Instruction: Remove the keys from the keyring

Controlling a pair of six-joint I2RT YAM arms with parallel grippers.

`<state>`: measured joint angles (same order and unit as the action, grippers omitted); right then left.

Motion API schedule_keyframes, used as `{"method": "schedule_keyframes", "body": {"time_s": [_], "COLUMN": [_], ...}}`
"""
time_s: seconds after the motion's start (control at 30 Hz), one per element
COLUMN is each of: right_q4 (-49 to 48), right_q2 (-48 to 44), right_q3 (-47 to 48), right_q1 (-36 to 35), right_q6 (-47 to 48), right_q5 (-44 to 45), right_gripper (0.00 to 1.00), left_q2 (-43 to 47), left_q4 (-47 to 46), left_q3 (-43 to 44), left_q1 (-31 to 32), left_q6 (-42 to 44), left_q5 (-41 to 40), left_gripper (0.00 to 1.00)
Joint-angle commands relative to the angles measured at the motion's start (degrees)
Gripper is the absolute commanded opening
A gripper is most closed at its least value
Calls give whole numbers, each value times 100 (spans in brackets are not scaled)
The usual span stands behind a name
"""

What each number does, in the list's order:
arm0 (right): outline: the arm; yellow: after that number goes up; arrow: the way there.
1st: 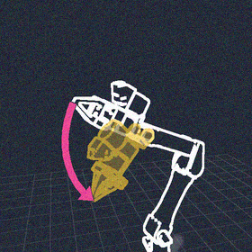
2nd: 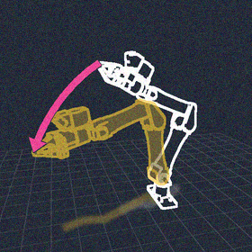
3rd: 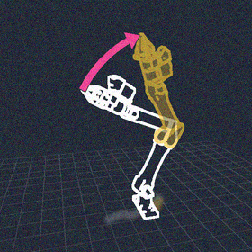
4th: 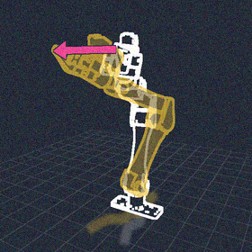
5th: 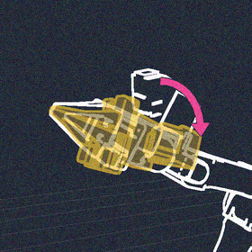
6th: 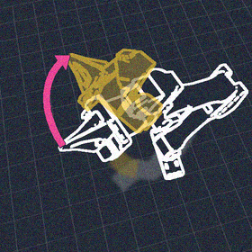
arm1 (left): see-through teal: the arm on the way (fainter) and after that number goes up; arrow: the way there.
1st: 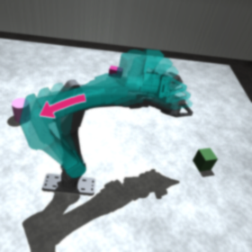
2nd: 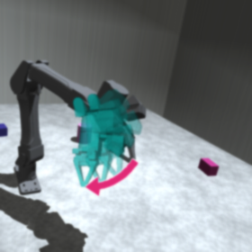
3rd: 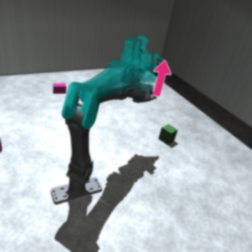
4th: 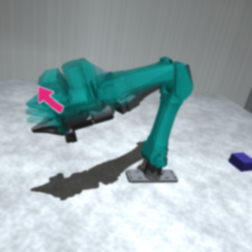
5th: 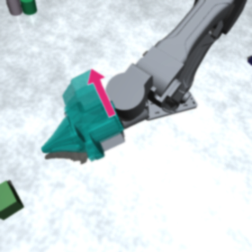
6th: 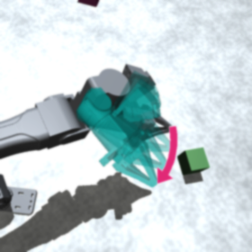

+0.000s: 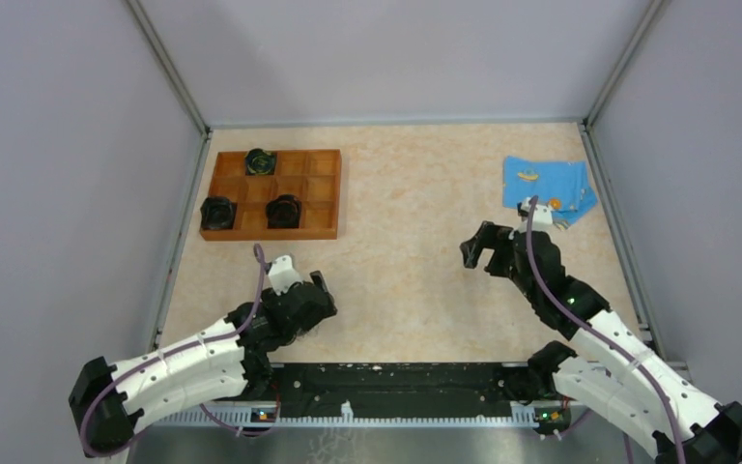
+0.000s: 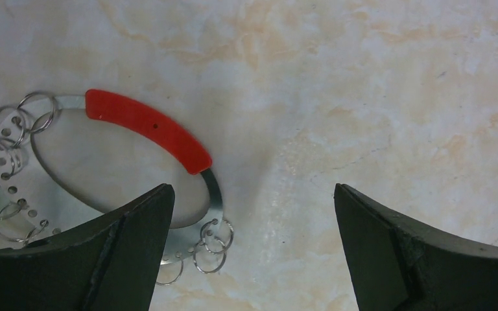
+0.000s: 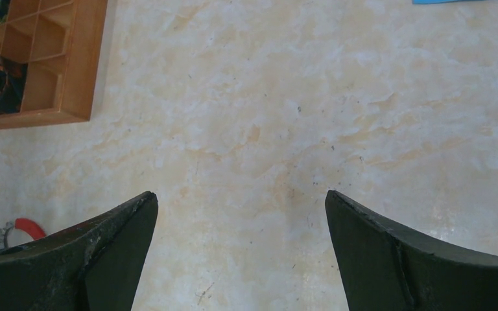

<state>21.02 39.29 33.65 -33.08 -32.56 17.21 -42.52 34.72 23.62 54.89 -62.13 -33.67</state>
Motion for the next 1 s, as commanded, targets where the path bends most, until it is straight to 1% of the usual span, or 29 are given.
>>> {"method": "schedule_keyframes", "body": {"time_s": [0.0, 0.17, 0.33, 0.43, 0.47, 0.5, 0.57, 0.63, 0.7, 0.77, 0.83, 0.9, 0.97], "right_q4": [-372, -392, -308, -227, -201, -189, -137, -68, 11, 82, 164, 249, 267], "right_q2": [27, 51, 12, -54, -78, -99, -147, -178, -241, -318, -384, -400, -396], "right_q3": [-77, -95, -69, -49, -56, -60, -60, -41, -26, -23, -25, -29, -74], "right_q1": [39, 40, 41, 44, 41, 47, 39, 42, 40, 46, 41, 43, 46], "right_q6": [13, 20, 15, 18, 21, 21, 13, 6, -8, -25, -43, -46, -74], "right_q5": [-288, -374, -385, -370, -357, -344, -319, -289, -216, -117, -33, -8, -54], "right_gripper": [99, 99, 99, 99, 99, 99, 99, 99, 99, 99, 99, 99, 99], "left_q2": [83, -3, -281, -388, -461, -594, -1069, -1859, -2802, -3607, -4162, -4328, -4135], "left_q4": [197, -277, -1193, -2283, -2736, -3087, -3999, -4616, -5133, -5321, -5050, -4728, -4592], "left_q3": [-278, -523, -810, -1022, -1101, -1146, -1200, -1010, -617, -27, 750, 1028, 934], "left_q1": [-64, -206, -373, -374, -374, -374, -366, -269, 154, 766, 1239, 1441, 1454], "left_q6": [-809, -727, -249, 328, 600, 690, 870, 961, 1074, 1214, 1288, 1254, 1152], "left_q5": [-305, -193, 386, 929, 1219, 1463, 2050, 2632, 2880, 2813, 2659, 2449, 2265], "left_gripper": [99, 98, 99, 99, 99, 99, 99, 99, 99, 99, 99, 99, 98]}}
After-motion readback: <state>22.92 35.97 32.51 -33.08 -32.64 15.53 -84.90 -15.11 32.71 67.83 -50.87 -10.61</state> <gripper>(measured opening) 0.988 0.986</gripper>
